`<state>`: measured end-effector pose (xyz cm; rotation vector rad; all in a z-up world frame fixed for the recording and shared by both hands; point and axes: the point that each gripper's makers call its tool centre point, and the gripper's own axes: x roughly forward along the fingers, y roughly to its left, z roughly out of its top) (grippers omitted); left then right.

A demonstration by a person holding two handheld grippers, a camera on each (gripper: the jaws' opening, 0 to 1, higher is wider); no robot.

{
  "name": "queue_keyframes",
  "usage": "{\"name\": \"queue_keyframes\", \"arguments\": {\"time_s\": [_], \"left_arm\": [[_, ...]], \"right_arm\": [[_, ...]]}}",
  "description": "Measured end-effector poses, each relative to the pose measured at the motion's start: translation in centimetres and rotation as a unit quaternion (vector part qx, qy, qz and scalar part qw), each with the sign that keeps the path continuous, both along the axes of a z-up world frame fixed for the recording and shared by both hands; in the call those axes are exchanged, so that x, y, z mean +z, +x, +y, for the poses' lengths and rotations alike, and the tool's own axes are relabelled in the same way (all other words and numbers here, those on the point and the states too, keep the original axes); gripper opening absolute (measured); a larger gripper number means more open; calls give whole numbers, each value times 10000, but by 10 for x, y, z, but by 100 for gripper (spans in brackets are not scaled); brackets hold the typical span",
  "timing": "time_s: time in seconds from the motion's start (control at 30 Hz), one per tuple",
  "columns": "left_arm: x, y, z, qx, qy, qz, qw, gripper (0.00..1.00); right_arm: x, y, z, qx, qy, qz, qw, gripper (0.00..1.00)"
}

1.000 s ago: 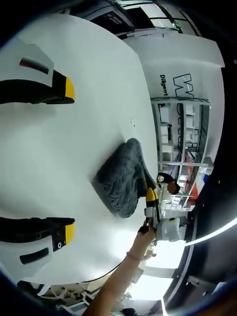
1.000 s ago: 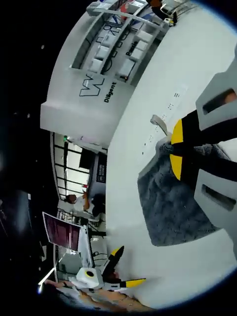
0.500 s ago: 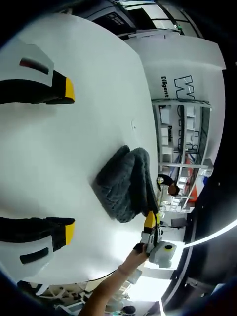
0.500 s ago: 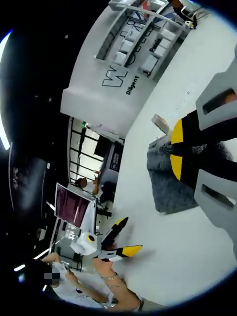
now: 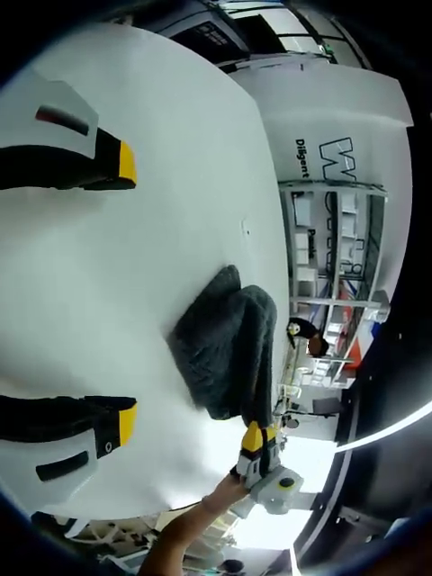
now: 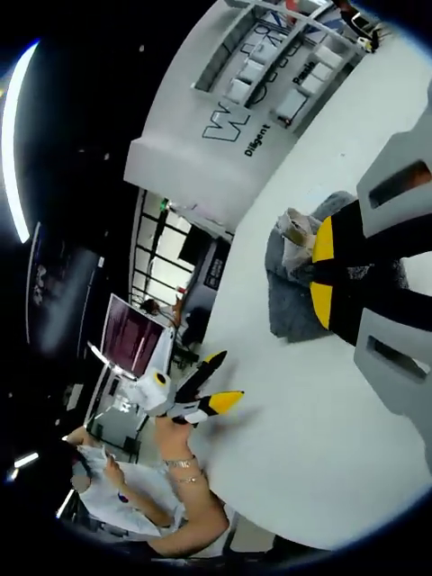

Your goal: Open the folded towel by lifting each exposed corner and separating the folded layers until the towel lies flat within the target outline without major curled edges

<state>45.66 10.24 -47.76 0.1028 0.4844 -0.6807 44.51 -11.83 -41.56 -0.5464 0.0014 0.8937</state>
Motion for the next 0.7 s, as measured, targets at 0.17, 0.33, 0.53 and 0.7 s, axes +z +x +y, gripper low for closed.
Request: {"name": "queue_keyframes", "arguments": {"time_s": [0.17, 0.33, 0.53, 0.7], "left_arm": [[0, 0, 1, 8, -1, 12, 10000, 94], [0, 0, 0, 2, -9, 15, 10000, 93], [-1, 0, 1, 13, 1, 36, 10000, 93], [-2, 0, 1, 13, 15, 49, 10000, 93]], "right_arm": [[-19, -20, 5, 305, -392, 81, 9987, 1], [-33, -28, 4, 434, -451, 367, 9974, 2], [-52, -30, -2, 434, -505, 916, 9936, 2], [-59, -29, -4, 381, -508, 1107, 9918, 2]]}}
